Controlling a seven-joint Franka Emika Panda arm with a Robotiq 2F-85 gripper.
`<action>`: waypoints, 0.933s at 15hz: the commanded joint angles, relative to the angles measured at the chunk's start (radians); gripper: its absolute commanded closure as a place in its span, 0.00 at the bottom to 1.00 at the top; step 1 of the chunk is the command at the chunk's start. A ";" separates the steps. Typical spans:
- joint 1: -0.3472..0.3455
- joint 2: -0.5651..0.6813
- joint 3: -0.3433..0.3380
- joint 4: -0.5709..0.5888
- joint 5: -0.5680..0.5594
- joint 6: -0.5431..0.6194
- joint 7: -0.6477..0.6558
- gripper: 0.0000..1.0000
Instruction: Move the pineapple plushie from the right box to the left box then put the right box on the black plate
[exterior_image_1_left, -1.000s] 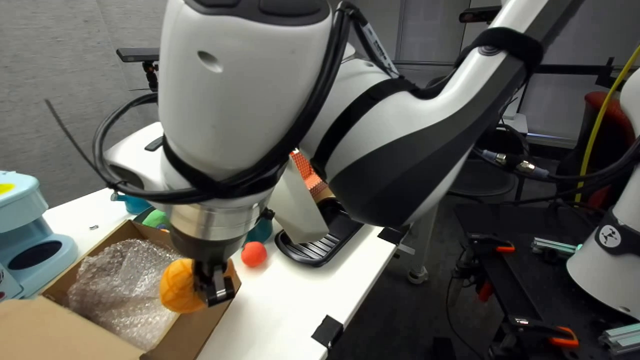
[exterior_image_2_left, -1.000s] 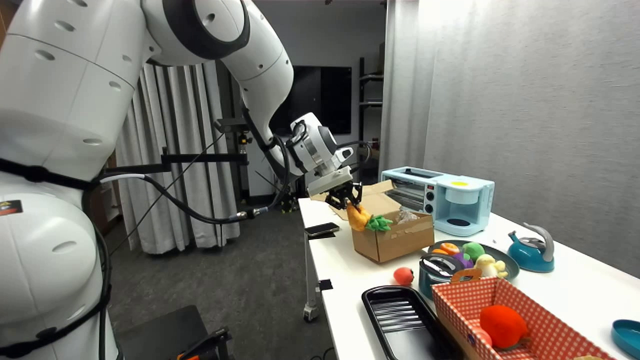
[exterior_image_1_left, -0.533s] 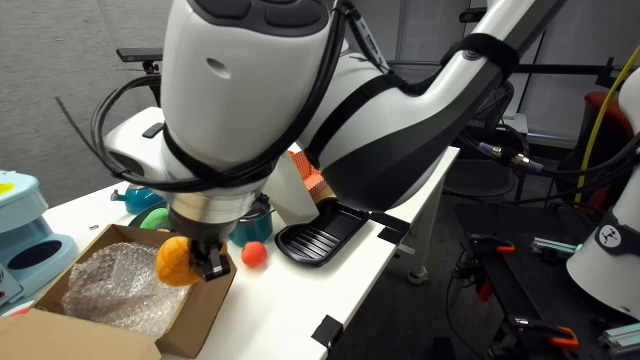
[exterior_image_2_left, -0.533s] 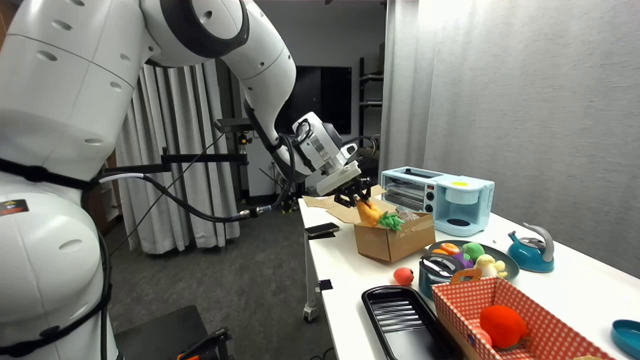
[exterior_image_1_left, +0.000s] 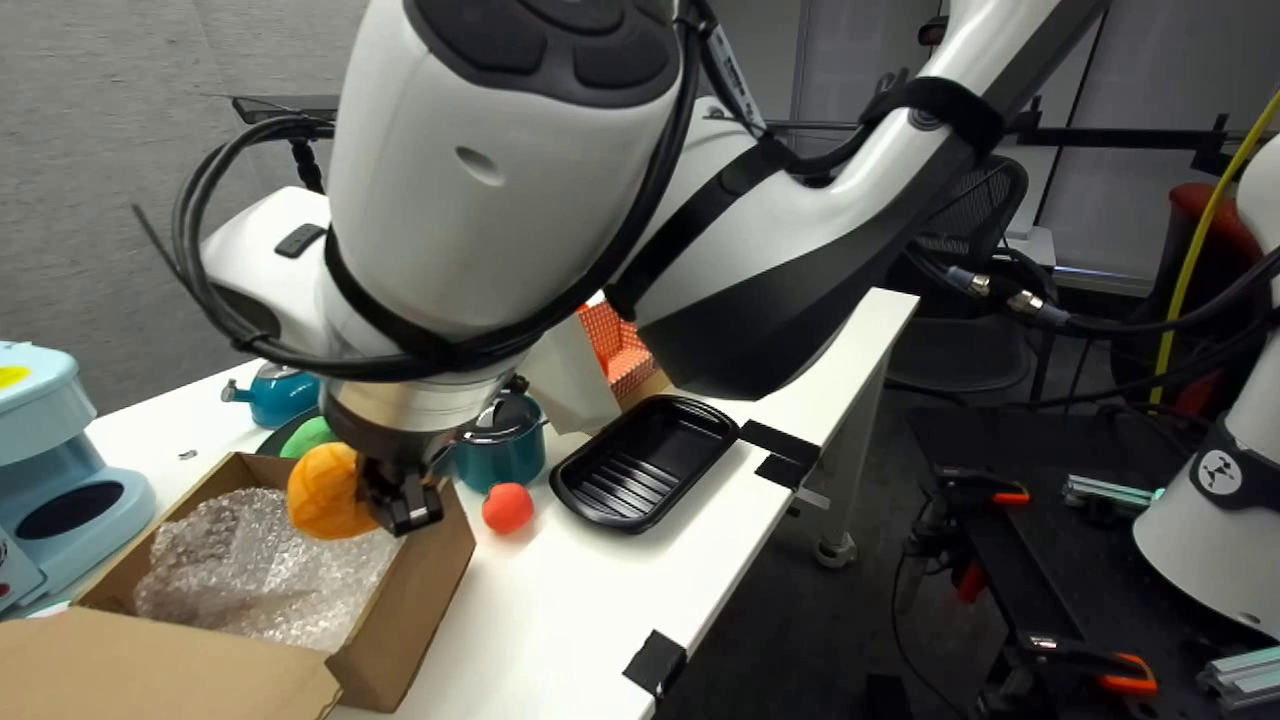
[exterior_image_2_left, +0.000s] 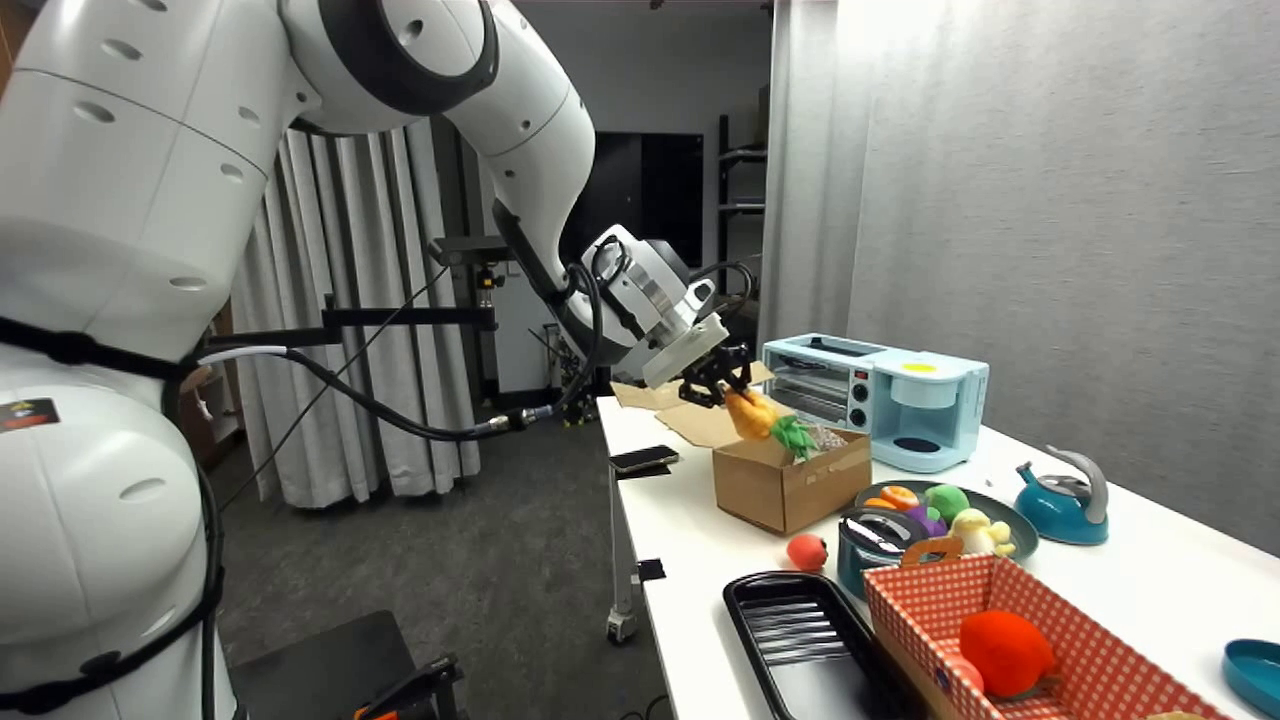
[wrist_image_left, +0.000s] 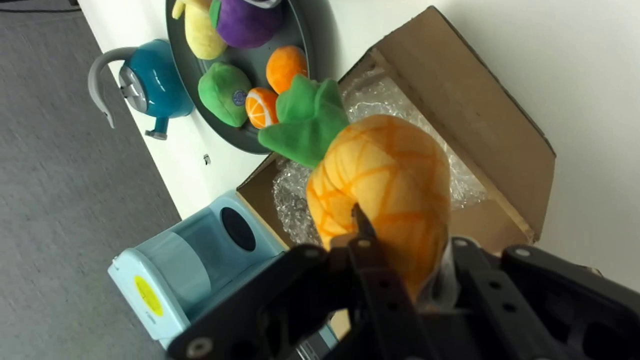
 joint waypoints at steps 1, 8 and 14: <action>0.005 0.008 -0.008 0.011 -0.030 0.030 0.032 0.94; 0.025 0.011 -0.036 0.030 -0.141 0.032 0.099 0.94; 0.020 0.005 -0.030 0.032 -0.243 -0.001 0.167 0.51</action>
